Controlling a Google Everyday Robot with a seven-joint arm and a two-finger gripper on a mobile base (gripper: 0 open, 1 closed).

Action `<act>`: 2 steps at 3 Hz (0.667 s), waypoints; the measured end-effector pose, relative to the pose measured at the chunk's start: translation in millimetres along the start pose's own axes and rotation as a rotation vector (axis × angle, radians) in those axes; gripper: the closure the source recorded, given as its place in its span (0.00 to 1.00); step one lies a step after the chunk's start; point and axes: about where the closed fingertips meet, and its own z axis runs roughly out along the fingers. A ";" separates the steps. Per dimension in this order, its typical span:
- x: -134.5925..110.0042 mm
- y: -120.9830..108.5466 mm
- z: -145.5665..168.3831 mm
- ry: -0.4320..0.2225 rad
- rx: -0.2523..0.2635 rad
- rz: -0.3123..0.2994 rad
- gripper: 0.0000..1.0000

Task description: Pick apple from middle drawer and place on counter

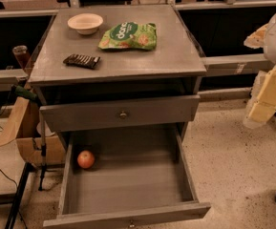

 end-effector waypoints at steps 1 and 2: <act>-1.9 0.5 6.7 -0.006 -0.012 0.000 0.00; -10.6 3.2 39.3 -0.032 -0.072 -0.002 0.00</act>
Offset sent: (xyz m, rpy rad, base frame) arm 0.0224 0.0294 -0.0708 0.0844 0.1299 0.0501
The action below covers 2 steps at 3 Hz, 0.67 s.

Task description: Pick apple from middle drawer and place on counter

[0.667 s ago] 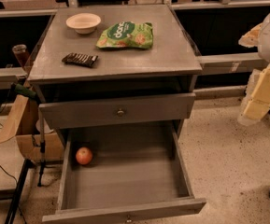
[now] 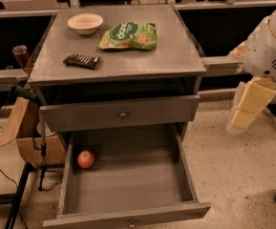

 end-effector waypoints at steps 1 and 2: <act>-13.3 9.0 73.9 -0.050 -0.111 0.092 0.00; -33.7 40.8 176.1 -0.034 -0.251 0.251 0.00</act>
Offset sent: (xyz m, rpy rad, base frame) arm 0.0095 0.1403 -0.2911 0.2770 0.6343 -0.8154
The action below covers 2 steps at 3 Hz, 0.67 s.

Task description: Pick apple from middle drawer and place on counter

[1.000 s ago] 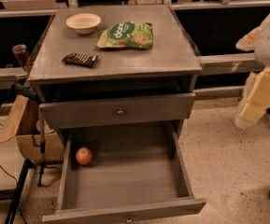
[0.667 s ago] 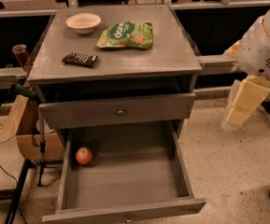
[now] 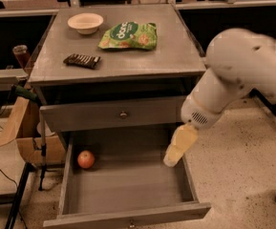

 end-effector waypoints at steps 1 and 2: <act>9.5 5.5 13.5 0.021 -0.014 0.083 0.00; 8.3 4.9 11.5 0.018 -0.011 0.082 0.00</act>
Offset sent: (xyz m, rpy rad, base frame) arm -0.0089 -0.0016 -0.0162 -0.0097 0.0476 -0.0725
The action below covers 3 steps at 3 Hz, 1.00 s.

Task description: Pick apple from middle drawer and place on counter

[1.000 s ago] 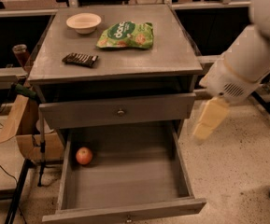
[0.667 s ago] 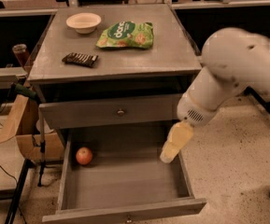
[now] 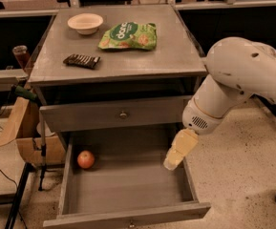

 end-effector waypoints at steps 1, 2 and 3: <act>-3.3 4.8 10.6 -0.028 -0.011 0.068 0.00; -19.1 13.4 47.7 -0.080 -0.068 0.137 0.00; -45.6 14.8 93.8 -0.146 -0.132 0.137 0.00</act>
Offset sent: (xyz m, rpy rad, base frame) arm 0.0119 0.0821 -0.0940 0.2370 0.1154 -0.1984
